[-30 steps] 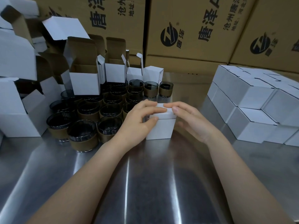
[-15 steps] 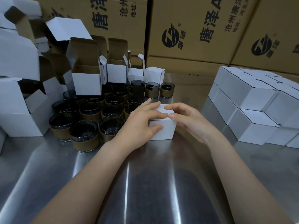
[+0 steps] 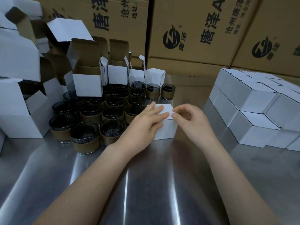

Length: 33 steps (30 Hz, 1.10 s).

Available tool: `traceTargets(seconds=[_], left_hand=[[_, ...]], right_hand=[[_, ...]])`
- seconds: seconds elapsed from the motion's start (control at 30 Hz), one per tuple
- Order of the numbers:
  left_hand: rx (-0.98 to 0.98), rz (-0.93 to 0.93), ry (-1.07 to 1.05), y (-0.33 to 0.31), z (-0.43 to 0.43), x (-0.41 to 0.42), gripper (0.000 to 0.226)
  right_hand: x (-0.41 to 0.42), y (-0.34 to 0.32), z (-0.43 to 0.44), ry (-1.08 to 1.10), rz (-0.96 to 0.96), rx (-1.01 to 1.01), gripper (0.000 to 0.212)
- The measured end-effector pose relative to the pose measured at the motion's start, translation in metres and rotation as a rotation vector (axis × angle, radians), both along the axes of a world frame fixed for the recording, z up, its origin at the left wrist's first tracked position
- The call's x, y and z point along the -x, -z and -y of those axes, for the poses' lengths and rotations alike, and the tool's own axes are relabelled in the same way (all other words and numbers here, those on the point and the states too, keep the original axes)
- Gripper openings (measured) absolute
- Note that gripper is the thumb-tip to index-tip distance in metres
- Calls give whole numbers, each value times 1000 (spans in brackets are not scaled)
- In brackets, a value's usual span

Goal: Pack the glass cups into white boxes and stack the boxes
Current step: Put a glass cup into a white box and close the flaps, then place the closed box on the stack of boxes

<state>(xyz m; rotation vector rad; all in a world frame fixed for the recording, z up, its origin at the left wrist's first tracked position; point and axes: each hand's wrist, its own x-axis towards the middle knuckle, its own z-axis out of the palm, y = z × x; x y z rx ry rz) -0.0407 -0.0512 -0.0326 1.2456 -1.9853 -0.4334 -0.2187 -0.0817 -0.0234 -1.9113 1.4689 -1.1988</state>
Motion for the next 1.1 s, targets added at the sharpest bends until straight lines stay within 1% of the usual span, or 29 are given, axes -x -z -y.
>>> traceTargets(seconds=[0.07,0.1,0.23,0.3,0.37,0.43,0.5,0.57,0.63,0.7,0.8,0.87,0.93,1.03,1.1], left_hand=[[-17,5,10,1,0,1,46],[-29,-6,15,2,-1,2,51],[-103,-158,4,2,-5,3,72],[-90,-230,-10,0,-6,4,73],[-76,-316,0,-1,-6,5,71],[-88,-413,27,-2,-8,6,70],[-96,-470,40,-2,-9,7,68],[-92,-517,47,-2,-11,9,63],[-62,-557,29,-4,-13,10,54],[-19,-572,-5,-7,-15,11,43],[37,-550,-39,-8,-15,11,40],[38,-505,-15,-6,-14,13,38],[8,-409,36,-3,-15,16,37],[-60,-181,137,5,-15,20,23],[-111,-28,174,9,-16,23,18]], right_hand=[[-6,4,-7,54,-45,46,14],[-9,5,-10,62,-58,40,21],[-18,10,-17,80,-156,9,56],[-22,11,-18,78,-171,-15,77],[-25,12,-18,93,-160,-26,89],[-26,14,-17,116,-145,-24,88],[-26,15,-16,135,-135,-9,79],[-26,16,-15,140,-104,2,71],[-25,15,-14,149,-76,11,68],[-20,13,-14,185,-62,25,65],[-6,7,-13,271,-21,84,59],[7,0,-15,338,44,136,56],[20,-7,-19,414,118,187,53],[42,-19,-24,544,186,279,55],[60,-26,-27,620,178,334,57]])
